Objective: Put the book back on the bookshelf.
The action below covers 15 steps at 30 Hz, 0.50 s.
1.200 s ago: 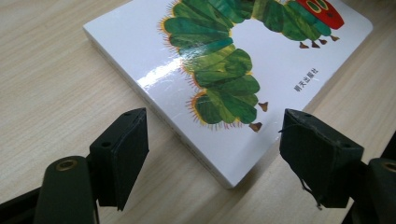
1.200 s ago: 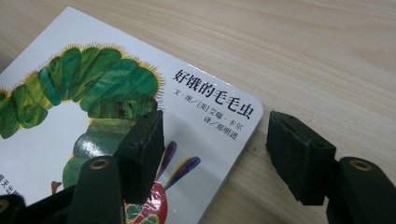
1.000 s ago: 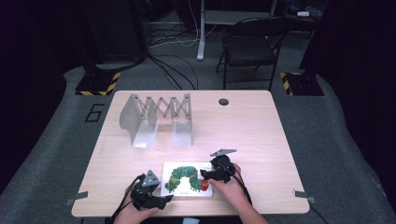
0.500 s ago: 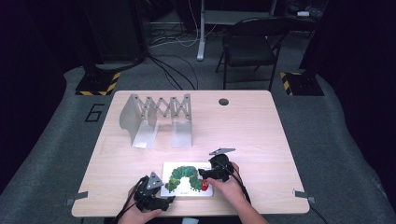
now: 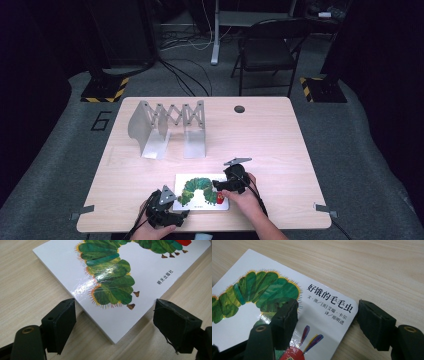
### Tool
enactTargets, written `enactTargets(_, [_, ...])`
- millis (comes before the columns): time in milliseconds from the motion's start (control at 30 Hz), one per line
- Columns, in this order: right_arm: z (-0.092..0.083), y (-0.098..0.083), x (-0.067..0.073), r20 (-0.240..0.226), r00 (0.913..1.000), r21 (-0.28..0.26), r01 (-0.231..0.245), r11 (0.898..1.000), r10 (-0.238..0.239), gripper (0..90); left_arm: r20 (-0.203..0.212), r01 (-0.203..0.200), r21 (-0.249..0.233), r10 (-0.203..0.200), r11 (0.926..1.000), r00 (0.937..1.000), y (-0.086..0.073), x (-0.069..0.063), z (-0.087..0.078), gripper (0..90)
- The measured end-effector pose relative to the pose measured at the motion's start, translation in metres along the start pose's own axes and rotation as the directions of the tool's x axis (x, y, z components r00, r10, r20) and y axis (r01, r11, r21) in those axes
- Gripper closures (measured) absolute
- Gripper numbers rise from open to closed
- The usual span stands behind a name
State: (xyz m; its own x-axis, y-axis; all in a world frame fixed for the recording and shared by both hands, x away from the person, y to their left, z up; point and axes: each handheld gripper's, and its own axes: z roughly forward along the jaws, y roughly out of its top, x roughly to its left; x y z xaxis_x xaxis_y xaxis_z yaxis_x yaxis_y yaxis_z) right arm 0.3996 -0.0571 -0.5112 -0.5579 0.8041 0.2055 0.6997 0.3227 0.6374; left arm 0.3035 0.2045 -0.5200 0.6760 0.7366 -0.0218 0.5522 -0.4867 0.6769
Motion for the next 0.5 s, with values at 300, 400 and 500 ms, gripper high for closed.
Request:
enactTargets(300, [-0.0004, 0.001, -0.0023, 0.01, 0.9999, 0.001, -0.013, 1.0, 0.013, 32.8, -0.006, -0.001, 0.0, 0.001, 1.0, 1.0, 0.0003, -0.0044, 0.0022, 18.0])
enactTargets(400, [-0.0009, 0.0014, -0.0037, 0.01, 0.9999, 0.005, -0.013, 1.0, 0.013, 34.2, -0.006, -0.004, 0.005, 0.004, 1.0, 1.0, 0.0006, -0.004, 0.002, 17.9])
enactTargets(500, [-0.0012, 0.0016, -0.0036, 0.014, 0.9998, 0.005, -0.012, 1.0, 0.012, 34.3, -0.017, -0.019, 0.0, 0.019, 0.9998, 0.9997, 0.0005, -0.0049, 0.0032, 16.9])
